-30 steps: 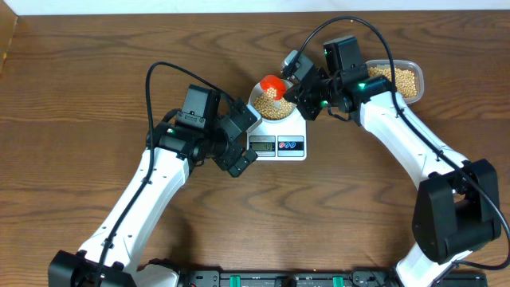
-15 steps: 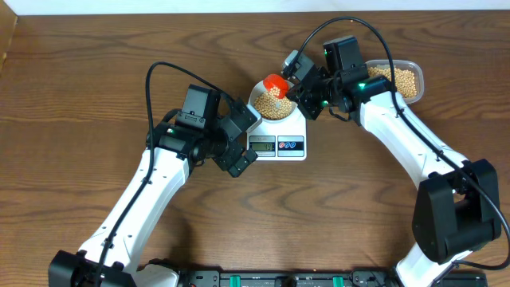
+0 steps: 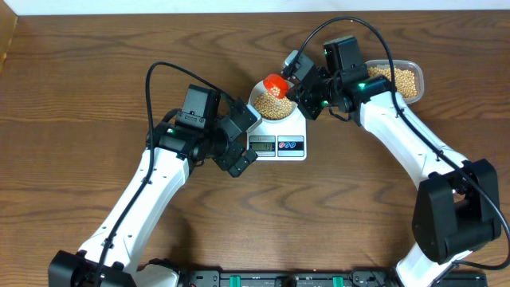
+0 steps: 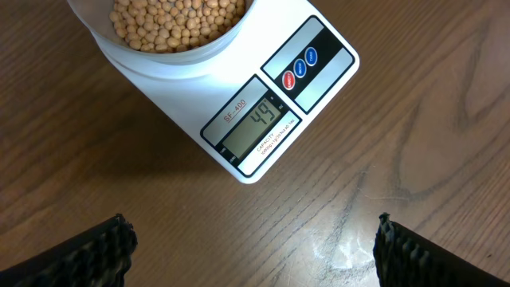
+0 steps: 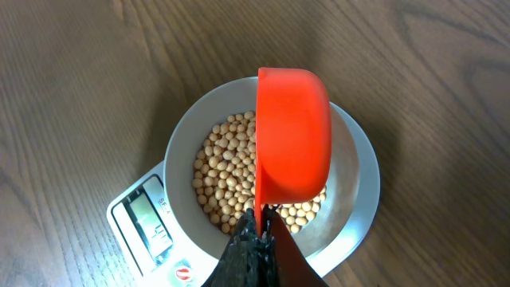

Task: Scoop item into bowl and weigh 50g on scale
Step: 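Hold the scoop over the bowl, adding soybeans until scale reads 50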

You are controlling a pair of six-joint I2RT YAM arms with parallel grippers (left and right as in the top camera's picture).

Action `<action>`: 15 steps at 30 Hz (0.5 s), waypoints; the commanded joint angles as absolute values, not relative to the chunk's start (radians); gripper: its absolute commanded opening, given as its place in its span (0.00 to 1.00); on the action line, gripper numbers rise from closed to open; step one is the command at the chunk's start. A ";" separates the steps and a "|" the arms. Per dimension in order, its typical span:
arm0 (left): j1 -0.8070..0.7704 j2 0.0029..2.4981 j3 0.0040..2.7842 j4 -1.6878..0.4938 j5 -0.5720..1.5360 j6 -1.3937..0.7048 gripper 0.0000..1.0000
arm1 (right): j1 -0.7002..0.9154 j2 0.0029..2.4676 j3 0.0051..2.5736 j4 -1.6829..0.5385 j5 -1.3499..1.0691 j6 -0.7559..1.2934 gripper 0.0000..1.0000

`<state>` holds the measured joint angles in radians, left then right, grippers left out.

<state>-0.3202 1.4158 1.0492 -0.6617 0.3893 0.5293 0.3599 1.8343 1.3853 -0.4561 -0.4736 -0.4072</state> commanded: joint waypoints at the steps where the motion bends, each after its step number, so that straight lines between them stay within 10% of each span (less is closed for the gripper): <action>1: -0.321 1.403 1.072 -0.664 0.387 0.546 0.98 | 0.368 1.811 1.387 -0.458 -0.474 -0.419 0.01; 15: -0.321 1.403 1.072 -0.664 0.387 0.546 0.98 | 0.368 1.811 1.387 -0.464 -0.474 -0.416 0.01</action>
<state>-0.3202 1.4158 1.0492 -0.6617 0.3893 0.5293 0.3599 1.8343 1.3853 -0.4603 -0.4728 -0.4068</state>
